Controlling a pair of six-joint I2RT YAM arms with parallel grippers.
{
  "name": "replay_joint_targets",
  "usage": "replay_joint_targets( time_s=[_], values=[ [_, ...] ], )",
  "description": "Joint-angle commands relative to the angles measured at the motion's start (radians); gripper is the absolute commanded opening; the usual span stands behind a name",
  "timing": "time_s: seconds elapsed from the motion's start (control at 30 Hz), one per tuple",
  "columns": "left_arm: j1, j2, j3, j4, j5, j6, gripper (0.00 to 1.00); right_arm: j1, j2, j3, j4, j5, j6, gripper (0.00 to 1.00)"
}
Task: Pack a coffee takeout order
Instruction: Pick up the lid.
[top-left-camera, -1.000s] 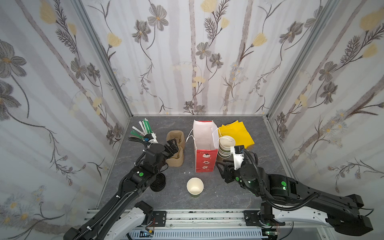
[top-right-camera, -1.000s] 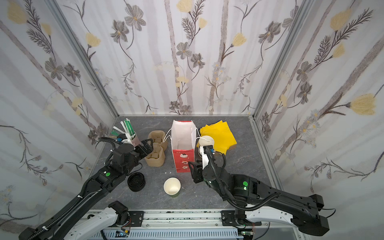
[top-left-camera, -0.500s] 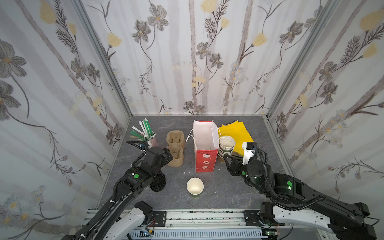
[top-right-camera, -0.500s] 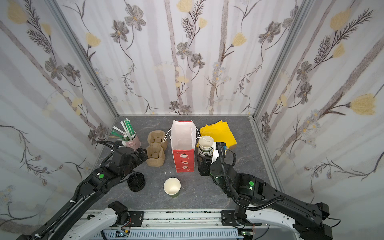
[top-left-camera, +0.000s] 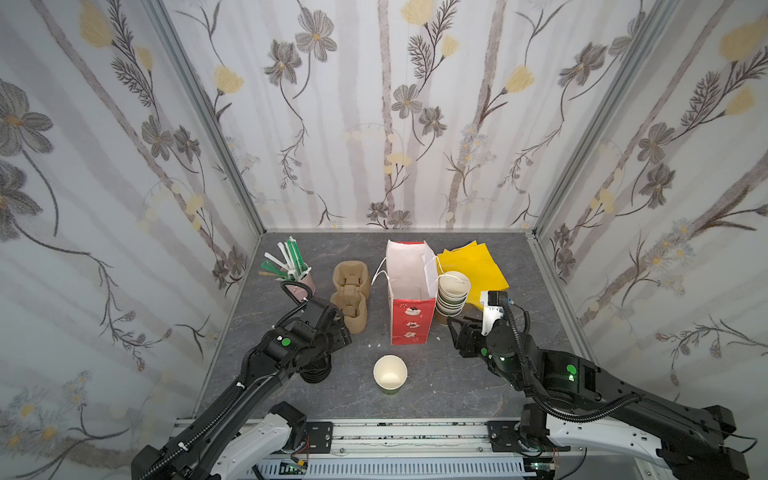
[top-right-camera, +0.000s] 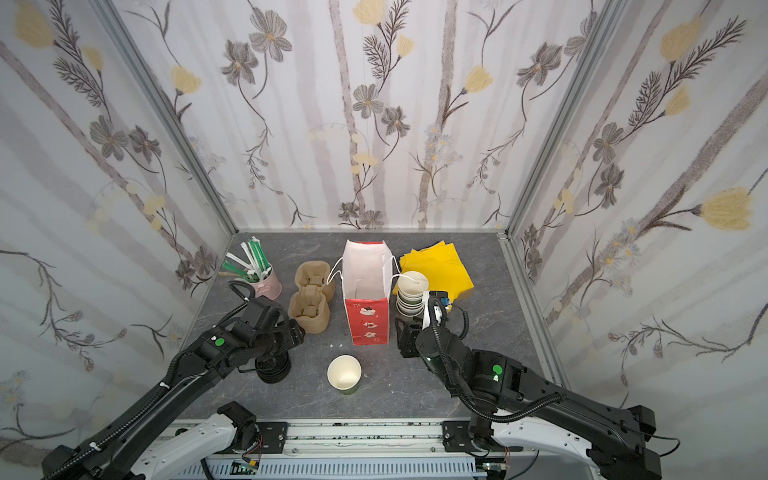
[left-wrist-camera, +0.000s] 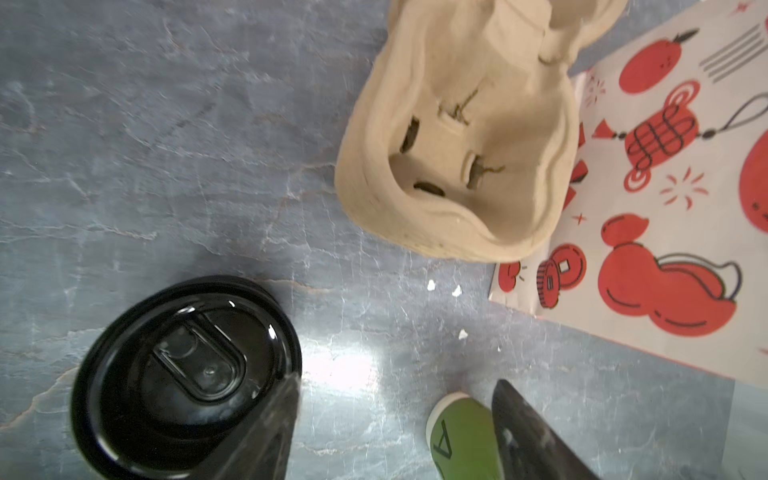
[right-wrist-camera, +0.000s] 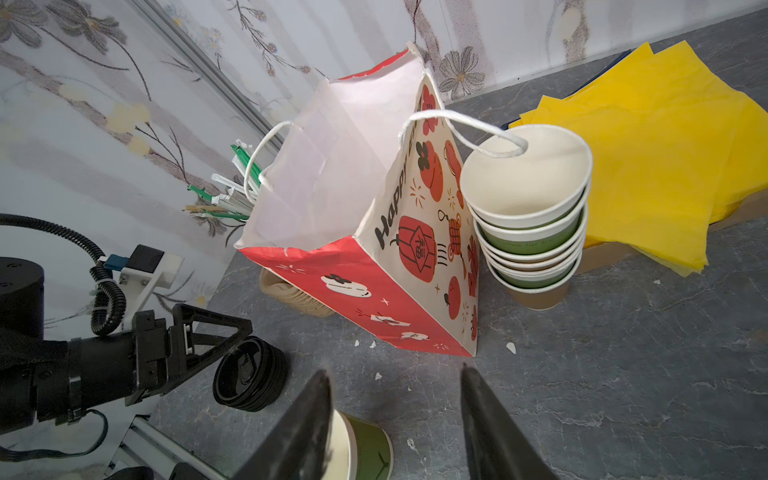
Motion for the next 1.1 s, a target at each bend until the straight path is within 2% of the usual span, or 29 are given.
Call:
replay_joint_targets(
  time_s=[0.0, 0.13, 0.23, 0.4, 0.6, 0.73, 0.87, 1.07],
  values=[
    [-0.005, -0.021, 0.000, -0.090, 0.046, -0.005, 0.69, -0.002, -0.010, -0.004, 0.033, -0.006, -0.032, 0.52],
    [-0.018, -0.001, -0.020, -0.189, -0.026, -0.065, 0.64, -0.004, -0.024, -0.013, 0.033, -0.004, -0.042, 0.52],
    [-0.072, 0.041, -0.042, -0.208, -0.104, -0.094, 0.64, -0.004, -0.041, -0.042, 0.031, -0.017, -0.047, 0.52],
    [-0.131, 0.077, -0.056, -0.209, -0.252, -0.093, 0.65, -0.004, -0.092, -0.175, 0.083, -0.024, -0.055, 0.52],
    [-0.181, 0.135, 0.017, -0.207, -0.341, -0.082, 0.65, -0.002, -0.195, -0.318, 0.222, -0.026, -0.056, 0.51],
    [-0.219, 0.229, 0.061, -0.199, -0.415, -0.111, 0.61, -0.004, -0.263, -0.408, 0.295, 0.032, -0.081, 0.52],
    [-0.235, 0.266, 0.048, -0.189, -0.446, -0.110, 0.60, -0.005, -0.311, -0.433, 0.310, 0.113, -0.134, 0.52],
    [-0.232, 0.167, -0.018, -0.134, -0.392, -0.132, 0.57, -0.006, -0.391, -0.468, 0.300, 0.177, -0.155, 0.55]
  ],
)
